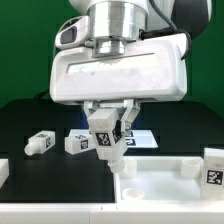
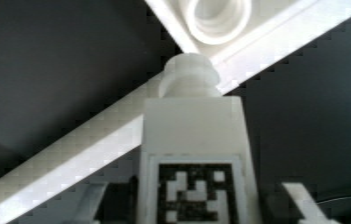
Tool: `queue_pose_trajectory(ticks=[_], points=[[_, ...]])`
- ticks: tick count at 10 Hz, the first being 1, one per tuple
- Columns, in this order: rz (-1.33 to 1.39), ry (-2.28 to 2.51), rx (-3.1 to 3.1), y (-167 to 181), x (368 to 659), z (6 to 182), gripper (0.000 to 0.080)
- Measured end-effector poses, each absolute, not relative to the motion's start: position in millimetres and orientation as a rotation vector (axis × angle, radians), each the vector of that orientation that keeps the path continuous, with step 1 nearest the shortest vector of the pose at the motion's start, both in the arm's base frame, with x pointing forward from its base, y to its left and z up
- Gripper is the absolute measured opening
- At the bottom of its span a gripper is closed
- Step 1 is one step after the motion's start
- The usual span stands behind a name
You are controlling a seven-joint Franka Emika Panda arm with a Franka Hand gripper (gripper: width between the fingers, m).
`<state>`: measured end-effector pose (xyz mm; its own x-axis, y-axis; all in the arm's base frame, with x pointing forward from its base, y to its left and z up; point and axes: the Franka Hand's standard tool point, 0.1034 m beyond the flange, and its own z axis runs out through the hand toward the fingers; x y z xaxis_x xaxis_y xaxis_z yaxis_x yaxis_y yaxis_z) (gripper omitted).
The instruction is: Assemble square table
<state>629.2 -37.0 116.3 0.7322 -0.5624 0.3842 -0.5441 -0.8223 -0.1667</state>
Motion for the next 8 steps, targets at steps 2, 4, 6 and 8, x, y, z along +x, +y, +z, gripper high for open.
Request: queue_pose_trajectory(ticks=[2, 4, 6, 8], points=[[-0.673, 0.599, -3.020, -28, 632, 113.3, 0.0282], [-0.683, 0.434, -3.062, -15, 634, 117.1, 0.0282], [-0.679, 0.443, -3.062, -17, 633, 115.3, 0.0282], [-0.698, 0.400, -3.072, -16, 634, 115.7, 0.0282]])
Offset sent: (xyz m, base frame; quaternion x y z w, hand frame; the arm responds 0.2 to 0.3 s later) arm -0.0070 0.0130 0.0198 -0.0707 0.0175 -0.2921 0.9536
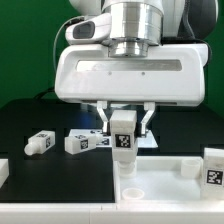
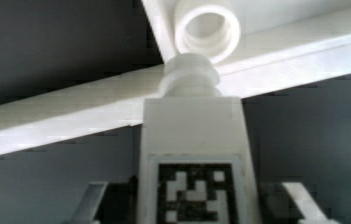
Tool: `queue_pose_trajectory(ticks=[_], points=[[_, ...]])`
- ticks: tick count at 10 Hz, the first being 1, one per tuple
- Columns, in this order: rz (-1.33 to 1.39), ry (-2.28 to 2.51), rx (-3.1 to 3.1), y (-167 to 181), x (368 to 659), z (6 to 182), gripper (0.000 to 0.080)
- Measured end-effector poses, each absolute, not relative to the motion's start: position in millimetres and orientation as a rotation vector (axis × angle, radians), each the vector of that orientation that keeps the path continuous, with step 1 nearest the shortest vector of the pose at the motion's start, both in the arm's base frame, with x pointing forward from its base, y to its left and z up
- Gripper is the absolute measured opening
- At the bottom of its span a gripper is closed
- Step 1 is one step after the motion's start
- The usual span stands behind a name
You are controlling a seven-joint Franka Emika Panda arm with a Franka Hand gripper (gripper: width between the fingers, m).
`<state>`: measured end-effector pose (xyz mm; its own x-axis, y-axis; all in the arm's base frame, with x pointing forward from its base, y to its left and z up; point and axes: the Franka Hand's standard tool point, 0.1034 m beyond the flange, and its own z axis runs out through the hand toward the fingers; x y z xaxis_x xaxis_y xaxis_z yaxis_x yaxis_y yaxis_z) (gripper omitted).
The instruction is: Assemble square table
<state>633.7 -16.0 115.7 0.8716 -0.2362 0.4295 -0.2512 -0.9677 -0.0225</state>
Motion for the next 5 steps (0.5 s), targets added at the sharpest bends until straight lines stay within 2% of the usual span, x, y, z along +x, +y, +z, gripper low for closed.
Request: queue_pose_trajectory(ticks=[2, 5], points=[[0.867, -0.016, 2.891, -16.0, 636.6, 123.8, 0.0282], [0.908, 0.020, 2.857, -19.6, 632.8, 123.0, 0.0282]])
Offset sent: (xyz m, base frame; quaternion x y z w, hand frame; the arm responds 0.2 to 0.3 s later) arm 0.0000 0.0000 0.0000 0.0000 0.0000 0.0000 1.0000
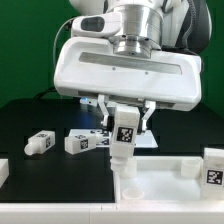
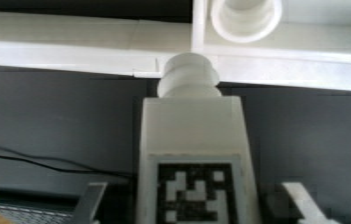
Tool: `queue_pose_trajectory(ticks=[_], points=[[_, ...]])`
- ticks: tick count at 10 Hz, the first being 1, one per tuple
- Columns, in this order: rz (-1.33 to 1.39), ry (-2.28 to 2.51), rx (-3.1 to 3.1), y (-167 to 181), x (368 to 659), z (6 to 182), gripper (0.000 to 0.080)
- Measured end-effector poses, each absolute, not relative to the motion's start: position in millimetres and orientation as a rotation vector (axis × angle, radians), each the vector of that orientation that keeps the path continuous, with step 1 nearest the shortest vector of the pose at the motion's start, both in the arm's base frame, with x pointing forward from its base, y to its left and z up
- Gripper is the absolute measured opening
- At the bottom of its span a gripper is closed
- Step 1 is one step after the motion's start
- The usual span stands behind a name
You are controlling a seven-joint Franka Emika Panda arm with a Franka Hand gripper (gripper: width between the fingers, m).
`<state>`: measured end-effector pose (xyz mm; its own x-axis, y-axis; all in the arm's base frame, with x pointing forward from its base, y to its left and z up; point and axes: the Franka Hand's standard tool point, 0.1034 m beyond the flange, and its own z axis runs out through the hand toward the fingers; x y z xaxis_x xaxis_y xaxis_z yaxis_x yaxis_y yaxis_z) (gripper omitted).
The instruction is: Assemble square table
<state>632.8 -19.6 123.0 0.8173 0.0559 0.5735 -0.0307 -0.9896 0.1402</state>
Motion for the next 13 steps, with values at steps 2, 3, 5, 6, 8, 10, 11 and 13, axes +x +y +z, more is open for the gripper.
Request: queue_pose_trajectory(ticks=[2, 3, 5, 6, 8, 10, 11, 13], points=[[0.875, 0.011, 2.881, -19, 633, 121.6, 0.0282], [0.877, -0.002, 2.888, -21, 633, 120.8, 0.0282], [0.889, -0.037, 2.927, 3, 632, 113.7, 0.0282], [0.869, -0.069, 2.956, 19, 633, 114.0, 0.0282], [0.869, -0.043, 2.940, 15, 634, 114.6, 0.0282], [0.867, -0.016, 2.932, 11, 634, 113.7, 0.0282], [0.859, -0.030, 2.927, -3, 633, 110.8, 0.0282], [0.837, -0.081, 2.953, -14, 632, 107.2, 0.0282]])
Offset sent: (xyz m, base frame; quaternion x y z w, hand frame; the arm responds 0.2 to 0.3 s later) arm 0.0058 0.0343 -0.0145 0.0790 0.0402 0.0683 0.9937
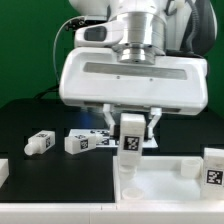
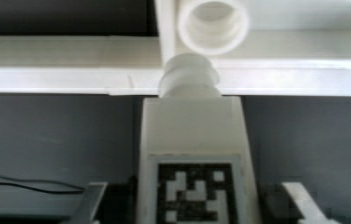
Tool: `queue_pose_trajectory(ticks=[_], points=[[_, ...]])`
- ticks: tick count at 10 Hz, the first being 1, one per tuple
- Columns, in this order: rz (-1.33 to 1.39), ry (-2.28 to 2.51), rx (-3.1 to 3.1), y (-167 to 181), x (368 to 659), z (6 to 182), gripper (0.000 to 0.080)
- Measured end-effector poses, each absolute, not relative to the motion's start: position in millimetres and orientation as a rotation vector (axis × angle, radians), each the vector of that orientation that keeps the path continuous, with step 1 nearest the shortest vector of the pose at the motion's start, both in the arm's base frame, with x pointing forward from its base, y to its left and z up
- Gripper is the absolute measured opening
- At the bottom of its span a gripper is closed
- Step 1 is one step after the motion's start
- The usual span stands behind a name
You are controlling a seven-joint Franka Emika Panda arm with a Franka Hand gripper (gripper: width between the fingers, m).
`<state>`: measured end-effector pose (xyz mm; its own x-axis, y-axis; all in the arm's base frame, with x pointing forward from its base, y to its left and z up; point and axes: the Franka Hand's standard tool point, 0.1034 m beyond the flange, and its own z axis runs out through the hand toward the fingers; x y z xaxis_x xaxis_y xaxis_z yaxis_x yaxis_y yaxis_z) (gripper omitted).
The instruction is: Assemble square table
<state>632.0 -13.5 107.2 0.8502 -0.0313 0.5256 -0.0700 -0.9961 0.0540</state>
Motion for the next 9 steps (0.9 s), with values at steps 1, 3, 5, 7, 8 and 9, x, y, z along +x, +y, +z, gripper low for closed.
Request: queue_pose_trajectory(ticks=[1, 3, 5, 7, 8, 9], points=[[0.833, -0.088, 2.958, -14, 631, 105.7, 0.0282], [0.828, -0.087, 2.964, -11, 630, 101.3, 0.0282], [0.821, -0.069, 2.965, -4, 630, 94.3, 0.0282], [0.809, -0.054, 2.967, 1, 629, 85.5, 0.0282], [0.809, -0.051, 2.966, 2, 629, 83.5, 0.0282], [0.812, -0.051, 2.964, 1, 630, 82.4, 0.0282]])
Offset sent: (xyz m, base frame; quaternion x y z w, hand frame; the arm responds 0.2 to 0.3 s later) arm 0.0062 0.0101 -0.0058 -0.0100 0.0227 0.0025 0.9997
